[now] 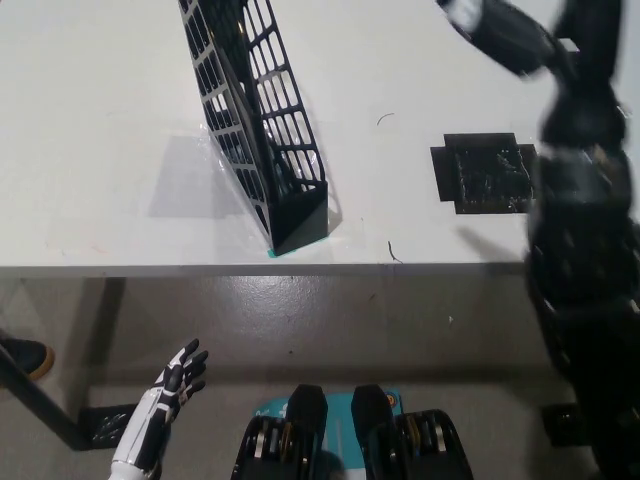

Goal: A notebook is kept standing on the table on the right hand side and a black shelf is kept on the left hand side and the robot uses its right hand to grab the notebook and places it in the shelf

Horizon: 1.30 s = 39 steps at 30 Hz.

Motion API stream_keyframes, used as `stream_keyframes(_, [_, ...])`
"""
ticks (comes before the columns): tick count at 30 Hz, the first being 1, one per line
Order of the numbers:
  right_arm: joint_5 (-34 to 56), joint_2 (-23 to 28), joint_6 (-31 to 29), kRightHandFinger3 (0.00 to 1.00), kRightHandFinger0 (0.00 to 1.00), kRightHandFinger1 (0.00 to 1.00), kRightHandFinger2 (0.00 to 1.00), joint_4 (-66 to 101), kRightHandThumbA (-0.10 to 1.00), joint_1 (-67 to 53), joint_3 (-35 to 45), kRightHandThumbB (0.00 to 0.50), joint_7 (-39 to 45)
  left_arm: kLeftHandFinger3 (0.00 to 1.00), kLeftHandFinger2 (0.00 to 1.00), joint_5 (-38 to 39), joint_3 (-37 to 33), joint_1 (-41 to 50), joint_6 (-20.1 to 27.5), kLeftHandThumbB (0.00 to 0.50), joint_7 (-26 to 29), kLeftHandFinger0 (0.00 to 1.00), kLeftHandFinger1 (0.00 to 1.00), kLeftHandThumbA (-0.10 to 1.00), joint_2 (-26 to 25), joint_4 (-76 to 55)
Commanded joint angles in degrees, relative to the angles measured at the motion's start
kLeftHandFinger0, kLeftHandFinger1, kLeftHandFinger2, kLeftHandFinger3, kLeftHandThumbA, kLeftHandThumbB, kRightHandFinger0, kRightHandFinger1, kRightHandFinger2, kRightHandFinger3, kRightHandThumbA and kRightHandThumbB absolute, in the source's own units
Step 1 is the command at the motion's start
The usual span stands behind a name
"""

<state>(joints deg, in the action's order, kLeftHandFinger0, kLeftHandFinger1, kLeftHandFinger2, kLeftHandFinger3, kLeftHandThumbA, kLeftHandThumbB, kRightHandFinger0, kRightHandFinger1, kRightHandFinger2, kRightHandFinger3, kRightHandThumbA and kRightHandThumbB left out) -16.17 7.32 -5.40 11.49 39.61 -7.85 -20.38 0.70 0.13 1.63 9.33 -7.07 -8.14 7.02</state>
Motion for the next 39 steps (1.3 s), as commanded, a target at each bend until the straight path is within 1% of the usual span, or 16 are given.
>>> stream_keyframes(1, [4.99, 4.6, 4.2, 1.0, 1.0, 1.0, 1.0, 22.13, 1.0, -12.25, 3.14, 0.5, 7.34, 1.0, 1.0, -0.63, 0.12, -0.43, 2.56, 0.073, 0.42, 1.0, 1.0, 1.0, -0.41, -1.62])
stream_keyframes(5, [5.13, 3.79, 3.11, 1.0, 1.0, 1.0, 1.0, 21.52, 1.0, -19.85, 2.82, 0.5, 7.21, 1.0, 1.0, -0.55, 0.18, -0.22, 2.91, 0.065, 0.36, 1.0, 1.0, 1.0, -0.47, -1.54])
stream_keyframes(7, [6.64, 4.03, 0.59, 1.0, 1.0, 1.0, 1.0, 19.27, 1.0, -23.43, 2.63, 0.47, 7.66, 1.0, 1.0, -0.51, 0.08, -0.23, 3.01, 0.069, 0.25, 1.0, 1.0, 1.0, -0.43, -1.37])
stream_keyframes(10, [8.07, 2.75, -1.42, 1.0, 1.0, 1.0, 1.0, 16.4, 1.0, -26.23, 2.81, 0.462, 7.84, 1.0, 1.0, -0.7, -0.06, -0.2, 2.5, 0.08, 0.21, 1.0, 1.0, 1.0, -0.38, -1.88])
stream_keyframes(12, [8.31, 2.48, -3.87, 1.0, 1.0, 1.0, 1.0, 12.63, 1.0, -27.67, 2.19, 0.407, 8.67, 1.0, 1.0, -0.69, 0.04, -0.29, 2.83, 0.073, 0.4, 1.0, 1.0, 1.0, -0.22, -1.66])
stream_keyframes(14, [6.88, 1.45, -3.48, 1.0, 1.0, 1.0, 1.0, 8.94, 1.0, -28.68, 1.46, 0.424, 8.88, 1.0, 1.0, -0.43, 0.28, -0.76, 3.38, 0.069, 0.44, 1.0, 1.0, 1.0, -0.27, -1.35])
stream_keyframes(18, [8.82, -0.38, -4.85, 1.0, 1.0, 1.0, 1.0, 0.92, 1.0, -30.71, 0.69, 0.414, 10.39, 1.0, 1.0, 0.12, 0.42, -1.44, 3.08, 0.099, -0.02, 1.0, 1.0, 1.0, -0.52, -1.11])
stream_keyframes(20, [10.07, -1.56, -6.14, 1.0, 1.0, 1.0, 1.0, -3.41, 1.0, -31.49, 0.48, 0.389, 11.0, 1.0, 1.0, 0.17, 0.63, -1.44, 3.23, 0.106, -0.04, 1.0, 1.0, 1.0, -0.83, -1.07])
stream_keyframes(21, [12.88, -2.28, -6.4, 1.0, 1.0, 1.0, 1.0, -5.78, 1.0, -32.23, 0.59, 0.339, 12.29, 1.0, 1.0, 0.32, 0.77, -1.42, 3.04, 0.104, 0.07, 1.0, 1.0, 1.0, -0.72, -1.28])
stream_keyframes(24, [16.25, -3.76, -6.93, 1.0, 1.0, 1.0, 1.0, -9.95, 1.0, -33.26, 1.35, 0.302, 13.88, 1.0, 1.0, 0.82, 0.9, -1.86, 3.1, 0.088, -0.09, 1.0, 1.0, 1.0, -0.52, -1.21])
stream_keyframes(26, [19.0, -4.12, -6.7, 1.0, 1.0, 1.0, 1.0, -12.59, 1.0, -33.75, 1.76, 0.32, 16.08, 1.0, 1.0, 0.8, 0.94, -2.21, 2.87, 0.1, -0.07, 1.0, 1.0, 1.0, -0.51, -1.3])
stream_keyframes(30, [20.78, -4.42, -9.08, 1.0, 1.0, 1.0, 1.0, -17.02, 1.0, -35.29, 1.85, 0.25, 18.44, 1.0, 1.0, 0.65, 0.98, -2.12, 3.27, 0.114, -0.06, 1.0, 1.0, 1.0, -0.68, -1.19])
stream_keyframes(32, [20.07, -4.61, -7.89, 1.0, 1.0, 1.0, 1.0, -17.62, 1.0, -37.01, 1.88, 0.238, 18.4, 1.0, 1.0, 0.8, 1.13, -2.11, 3.44, 0.109, 0.15, 1.0, 1.0, 1.0, -0.46, -0.96])
stream_keyframes(35, [20.34, -4.64, -8.72, 1.0, 1.0, 1.0, 1.0, -19.17, 1.0, -37.88, 1.95, 0.237, 19.19, 1.0, 1.0, 0.51, 1.21, -2.15, 3.42, 0.108, 0.46, 1.0, 1.0, 1.0, -0.33, -1.23])
stream_keyframes(38, [21.35, -4.72, -9.56, 1.0, 1.0, 1.0, 1.0, -19.62, 1.0, -38.84, 2.1, 0.261, 20.38, 1.0, 1.0, -0.15, 1.23, -2.21, 3.31, 0.11, 0.83, 1.0, 1.0, 1.0, -0.37, -1.36])
stream_keyframes(39, [21.4, -4.63, -9.41, 1.0, 1.0, 1.0, 1.0, -19.51, 1.0, -38.78, 2.23, 0.281, 20.55, 1.0, 1.0, -0.03, 1.25, -2.41, 3.3, 0.112, 0.8, 1.0, 1.0, 1.0, -0.29, -1.32])
